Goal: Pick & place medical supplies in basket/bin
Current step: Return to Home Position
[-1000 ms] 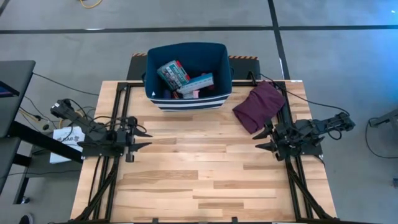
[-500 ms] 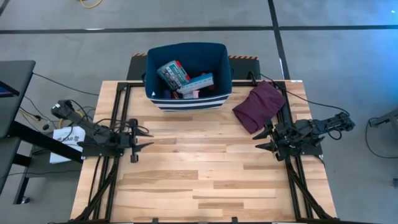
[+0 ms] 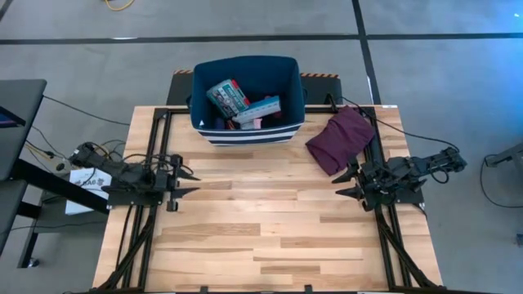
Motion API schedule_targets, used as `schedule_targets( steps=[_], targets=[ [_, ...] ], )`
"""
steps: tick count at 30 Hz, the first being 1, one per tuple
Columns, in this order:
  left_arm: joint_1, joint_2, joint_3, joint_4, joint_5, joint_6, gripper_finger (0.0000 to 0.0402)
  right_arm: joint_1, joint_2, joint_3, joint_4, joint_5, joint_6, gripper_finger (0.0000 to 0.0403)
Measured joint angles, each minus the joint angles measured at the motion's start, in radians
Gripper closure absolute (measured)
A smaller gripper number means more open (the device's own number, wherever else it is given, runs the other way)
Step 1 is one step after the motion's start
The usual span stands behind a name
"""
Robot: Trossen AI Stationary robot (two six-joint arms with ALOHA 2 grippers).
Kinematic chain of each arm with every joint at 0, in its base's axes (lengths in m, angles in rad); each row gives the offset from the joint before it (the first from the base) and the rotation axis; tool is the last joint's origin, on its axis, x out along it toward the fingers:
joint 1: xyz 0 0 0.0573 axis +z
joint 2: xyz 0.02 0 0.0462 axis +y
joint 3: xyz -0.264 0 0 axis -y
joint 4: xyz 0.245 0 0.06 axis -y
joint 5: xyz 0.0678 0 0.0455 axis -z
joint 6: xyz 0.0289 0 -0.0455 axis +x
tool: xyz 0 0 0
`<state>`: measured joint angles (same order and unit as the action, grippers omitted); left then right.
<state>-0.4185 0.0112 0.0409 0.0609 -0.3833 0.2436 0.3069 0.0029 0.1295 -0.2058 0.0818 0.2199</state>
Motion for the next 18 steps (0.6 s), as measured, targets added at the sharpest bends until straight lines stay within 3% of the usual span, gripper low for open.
schedule_targets(
  steps=[5, 11, 18],
  targets=[
    [0.059, 0.010, -0.029, 0.018, 0.097, -0.109, 0.0288, 0.000, 0.000, 0.000, -0.004, -0.002, 0.000, 0.0233],
    [0.091, 0.016, -0.029, 0.020, 0.016, -0.184, 0.0287, 0.000, 0.000, 0.000, -0.004, -0.002, 0.000, 0.0233],
    [0.093, 0.015, -0.030, 0.020, 0.012, -0.189, 0.0288, 0.000, 0.000, 0.000, -0.010, -0.002, -0.001, 0.0233]
  ],
)
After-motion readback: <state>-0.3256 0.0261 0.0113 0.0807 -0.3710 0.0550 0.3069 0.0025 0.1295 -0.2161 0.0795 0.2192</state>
